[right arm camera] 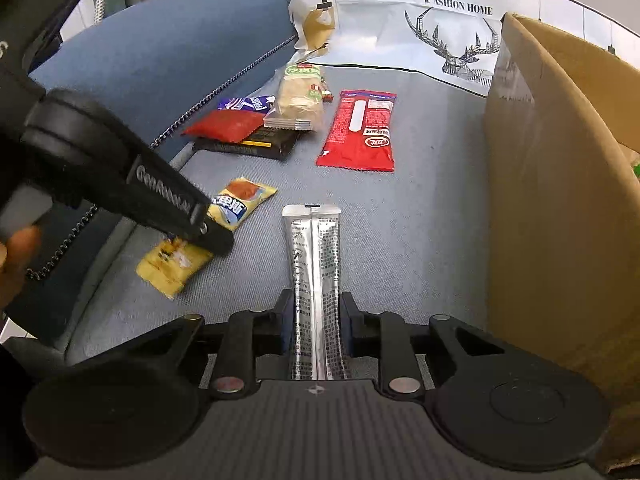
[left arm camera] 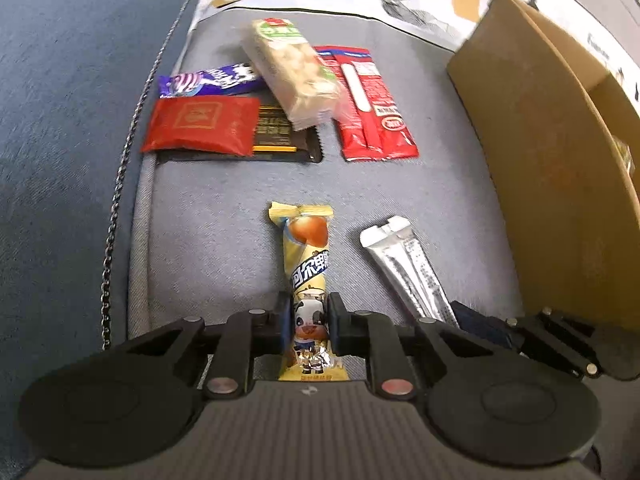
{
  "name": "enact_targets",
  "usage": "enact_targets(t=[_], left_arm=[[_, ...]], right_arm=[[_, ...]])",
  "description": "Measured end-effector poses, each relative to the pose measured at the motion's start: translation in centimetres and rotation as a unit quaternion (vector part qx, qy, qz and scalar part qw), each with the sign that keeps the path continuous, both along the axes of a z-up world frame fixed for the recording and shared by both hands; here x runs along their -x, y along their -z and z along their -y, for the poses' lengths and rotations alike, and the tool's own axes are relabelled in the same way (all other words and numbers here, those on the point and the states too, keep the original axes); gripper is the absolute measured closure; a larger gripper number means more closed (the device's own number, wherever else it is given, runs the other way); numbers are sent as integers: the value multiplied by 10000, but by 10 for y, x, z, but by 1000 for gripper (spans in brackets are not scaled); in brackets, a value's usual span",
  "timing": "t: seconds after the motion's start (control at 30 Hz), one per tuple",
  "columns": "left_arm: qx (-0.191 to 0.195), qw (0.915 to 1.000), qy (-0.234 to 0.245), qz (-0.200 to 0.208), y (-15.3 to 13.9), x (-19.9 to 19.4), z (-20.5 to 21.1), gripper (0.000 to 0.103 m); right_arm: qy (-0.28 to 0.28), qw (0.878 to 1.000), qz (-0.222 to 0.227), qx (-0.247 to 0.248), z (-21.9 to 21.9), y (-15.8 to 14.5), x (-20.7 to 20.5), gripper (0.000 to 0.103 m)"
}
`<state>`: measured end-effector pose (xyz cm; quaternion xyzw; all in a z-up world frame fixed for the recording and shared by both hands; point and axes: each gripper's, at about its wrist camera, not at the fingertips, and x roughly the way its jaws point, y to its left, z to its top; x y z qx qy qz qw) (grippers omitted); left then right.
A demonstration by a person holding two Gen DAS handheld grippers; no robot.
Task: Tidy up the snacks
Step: 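Hold the yellow snack stick in left tool while right tool holds the silver foil bar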
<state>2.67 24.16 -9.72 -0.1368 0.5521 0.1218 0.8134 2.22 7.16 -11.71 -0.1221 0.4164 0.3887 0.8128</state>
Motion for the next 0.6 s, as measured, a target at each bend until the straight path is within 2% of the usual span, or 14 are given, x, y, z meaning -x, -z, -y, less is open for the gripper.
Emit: enact_targets(t=[0.6], left_arm=[[-7,10000,66,-9,3,-1,1,79]], right_arm=[[-54,10000,27,18,-1,2,3,74]])
